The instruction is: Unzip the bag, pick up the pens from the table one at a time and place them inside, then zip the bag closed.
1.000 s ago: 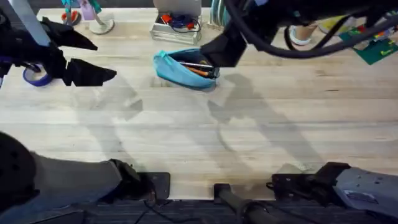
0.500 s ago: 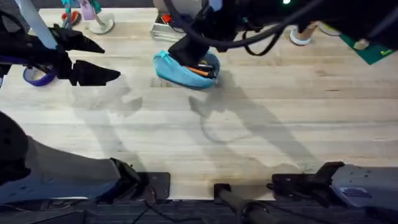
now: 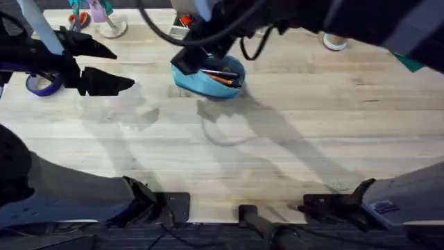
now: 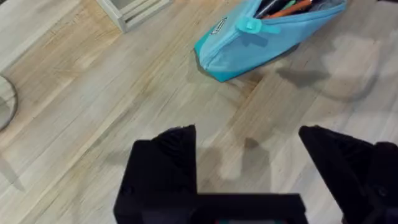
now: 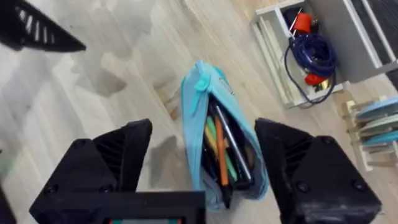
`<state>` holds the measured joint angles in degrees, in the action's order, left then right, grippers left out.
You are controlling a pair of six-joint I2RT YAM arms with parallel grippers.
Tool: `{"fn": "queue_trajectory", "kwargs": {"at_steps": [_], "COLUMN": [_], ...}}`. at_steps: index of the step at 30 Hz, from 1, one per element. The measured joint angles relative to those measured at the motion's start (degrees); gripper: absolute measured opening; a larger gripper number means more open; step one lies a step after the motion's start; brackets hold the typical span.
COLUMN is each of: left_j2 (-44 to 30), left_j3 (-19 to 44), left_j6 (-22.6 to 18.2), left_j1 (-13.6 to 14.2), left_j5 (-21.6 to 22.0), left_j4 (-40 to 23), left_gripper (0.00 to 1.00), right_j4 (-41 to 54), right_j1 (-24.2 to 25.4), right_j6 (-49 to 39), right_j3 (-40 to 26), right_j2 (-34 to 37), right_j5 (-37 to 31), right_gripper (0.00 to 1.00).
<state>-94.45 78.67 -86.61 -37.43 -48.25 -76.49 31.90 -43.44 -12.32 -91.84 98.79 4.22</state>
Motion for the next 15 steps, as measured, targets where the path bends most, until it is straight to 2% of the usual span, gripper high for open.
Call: {"fn": "queue_trajectory", "kwargs": {"at_steps": [9,15], "left_j2": [0.0,0.0], "left_j3": [0.0,0.0], "left_j6": [0.0,0.0], "left_j1": [0.0,0.0], "left_j5": [0.0,0.0], "left_j4": [0.0,0.0], "left_gripper": [0.993,0.993], "right_j4": [2.6,2.9], "right_j1": [-3.5,-6.0], "right_j6": [3.4,6.4], "right_j3": [-9.3,-12.5], "right_j2": [7.7,10.1], "right_j5": [-9.1,-15.4], "right_gripper": [0.995,0.996]}}
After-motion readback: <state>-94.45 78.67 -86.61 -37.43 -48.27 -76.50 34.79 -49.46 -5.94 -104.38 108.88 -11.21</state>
